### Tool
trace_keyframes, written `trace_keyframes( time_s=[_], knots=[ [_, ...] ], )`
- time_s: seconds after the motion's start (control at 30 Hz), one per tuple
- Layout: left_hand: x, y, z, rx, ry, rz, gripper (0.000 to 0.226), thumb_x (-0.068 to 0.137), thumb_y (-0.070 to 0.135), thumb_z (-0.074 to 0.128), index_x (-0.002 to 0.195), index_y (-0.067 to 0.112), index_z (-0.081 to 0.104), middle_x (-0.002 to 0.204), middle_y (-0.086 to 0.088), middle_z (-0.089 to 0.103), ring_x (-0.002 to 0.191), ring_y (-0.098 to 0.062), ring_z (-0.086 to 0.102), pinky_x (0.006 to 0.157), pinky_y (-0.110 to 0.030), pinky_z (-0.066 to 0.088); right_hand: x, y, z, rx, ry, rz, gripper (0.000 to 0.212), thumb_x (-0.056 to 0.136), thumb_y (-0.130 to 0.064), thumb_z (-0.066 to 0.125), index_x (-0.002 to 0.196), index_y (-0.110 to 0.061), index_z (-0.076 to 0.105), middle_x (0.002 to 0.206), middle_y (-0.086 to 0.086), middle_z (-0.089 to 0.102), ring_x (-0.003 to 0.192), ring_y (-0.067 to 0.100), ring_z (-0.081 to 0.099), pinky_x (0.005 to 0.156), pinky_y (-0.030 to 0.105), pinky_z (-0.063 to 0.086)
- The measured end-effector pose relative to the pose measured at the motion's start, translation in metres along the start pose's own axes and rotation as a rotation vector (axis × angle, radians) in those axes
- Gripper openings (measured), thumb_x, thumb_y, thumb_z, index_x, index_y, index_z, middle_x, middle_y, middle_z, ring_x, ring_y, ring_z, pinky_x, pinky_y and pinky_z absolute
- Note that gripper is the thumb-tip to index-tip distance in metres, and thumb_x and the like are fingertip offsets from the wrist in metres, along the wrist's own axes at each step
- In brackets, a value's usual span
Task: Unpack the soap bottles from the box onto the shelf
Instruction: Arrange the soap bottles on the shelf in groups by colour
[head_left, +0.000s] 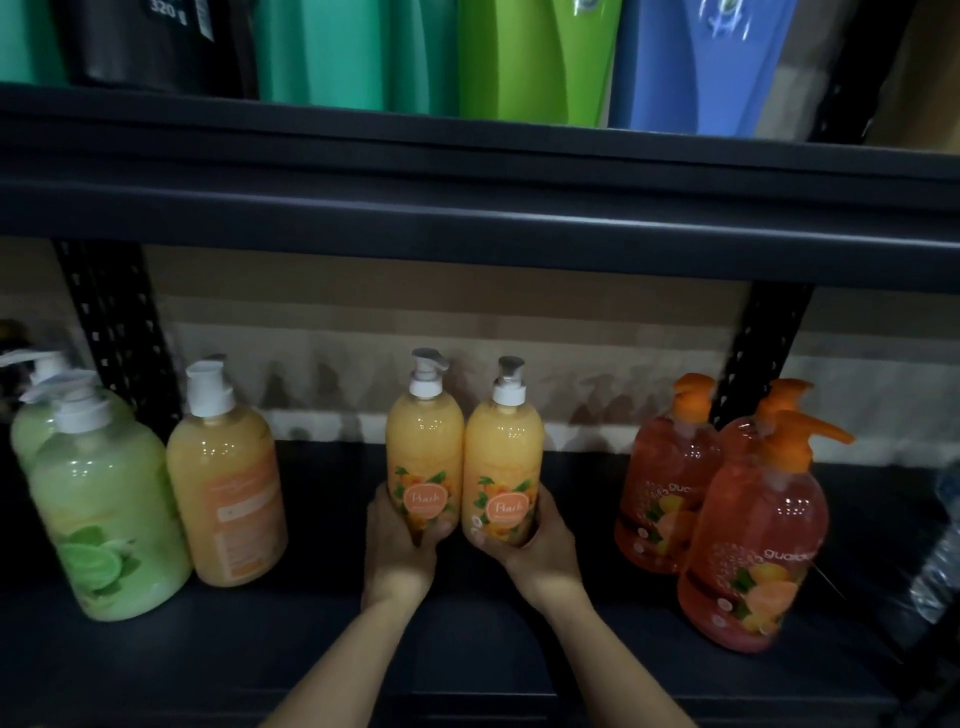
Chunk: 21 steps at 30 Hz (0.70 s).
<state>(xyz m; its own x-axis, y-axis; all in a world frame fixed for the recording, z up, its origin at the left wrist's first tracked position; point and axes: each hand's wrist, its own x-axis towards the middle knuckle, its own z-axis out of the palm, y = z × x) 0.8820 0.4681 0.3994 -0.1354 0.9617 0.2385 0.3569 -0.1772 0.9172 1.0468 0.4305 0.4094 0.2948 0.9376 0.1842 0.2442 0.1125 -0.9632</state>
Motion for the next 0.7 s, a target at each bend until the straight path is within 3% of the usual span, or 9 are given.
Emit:
trace_keyframes(
  time_s=[0.13,0.3,0.43,0.5,0.6,0.7],
  knots=[
    [0.003,-0.005,-0.002,-0.009,-0.039,-0.002,0.061,0.079,0.012,0.078,0.127,0.031,0.045,0.122,0.005,0.056,0.112,-0.014,0.056,0.084,-0.024,0.039,0.000,-0.001,0.002,-0.002,-0.001,-0.018,0.069,0.061,-0.024,0.094,0.117,-0.039,0.056,0.107,-0.016,0.071,0.094,-0.006,0.067,0.079,0.015,0.055],
    [0.001,-0.001,-0.003,-0.037,-0.060,-0.020,0.075,0.067,0.028,0.087,0.129,0.030,0.045,0.119,0.009,0.058,0.106,-0.010,0.059,0.083,-0.026,0.046,0.000,0.000,0.003,-0.029,0.011,-0.023,0.068,0.060,-0.029,0.093,0.117,-0.039,0.056,0.108,-0.015,0.070,0.096,-0.004,0.067,0.085,0.021,0.057],
    [0.003,-0.005,0.002,-0.107,0.003,-0.052,0.076,0.054,0.047,0.082,0.121,0.031,0.049,0.116,0.004,0.062,0.103,-0.015,0.064,0.086,-0.048,0.056,0.002,0.002,0.003,-0.031,0.013,-0.006,0.077,0.057,-0.032,0.094,0.123,-0.036,0.055,0.109,-0.016,0.070,0.097,-0.005,0.066,0.088,0.024,0.056],
    [0.007,-0.013,0.004,-0.106,0.004,-0.038,0.076,0.055,0.047,0.082,0.122,0.031,0.050,0.117,0.002,0.062,0.104,-0.017,0.064,0.086,-0.049,0.056,0.002,0.001,0.002,-0.020,0.022,0.003,0.075,0.057,-0.027,0.095,0.119,-0.037,0.055,0.108,-0.015,0.070,0.095,-0.006,0.067,0.085,0.022,0.057],
    [0.002,-0.005,0.000,-0.096,0.022,-0.025,0.073,0.055,0.039,0.086,0.118,0.024,0.054,0.111,0.002,0.064,0.099,-0.013,0.065,0.081,-0.040,0.056,0.001,-0.001,0.001,0.011,0.024,0.005,0.077,0.057,-0.020,0.096,0.118,-0.036,0.053,0.107,-0.014,0.069,0.093,-0.007,0.066,0.080,0.017,0.056],
    [0.000,-0.003,-0.001,-0.097,0.018,-0.042,0.065,0.060,0.021,0.091,0.116,0.022,0.056,0.108,0.006,0.062,0.091,0.000,0.060,0.071,-0.020,0.049,0.002,0.000,0.001,0.018,0.023,0.014,0.081,0.055,-0.023,0.096,0.121,-0.035,0.051,0.109,-0.014,0.068,0.095,-0.004,0.067,0.083,0.022,0.057]
  ],
)
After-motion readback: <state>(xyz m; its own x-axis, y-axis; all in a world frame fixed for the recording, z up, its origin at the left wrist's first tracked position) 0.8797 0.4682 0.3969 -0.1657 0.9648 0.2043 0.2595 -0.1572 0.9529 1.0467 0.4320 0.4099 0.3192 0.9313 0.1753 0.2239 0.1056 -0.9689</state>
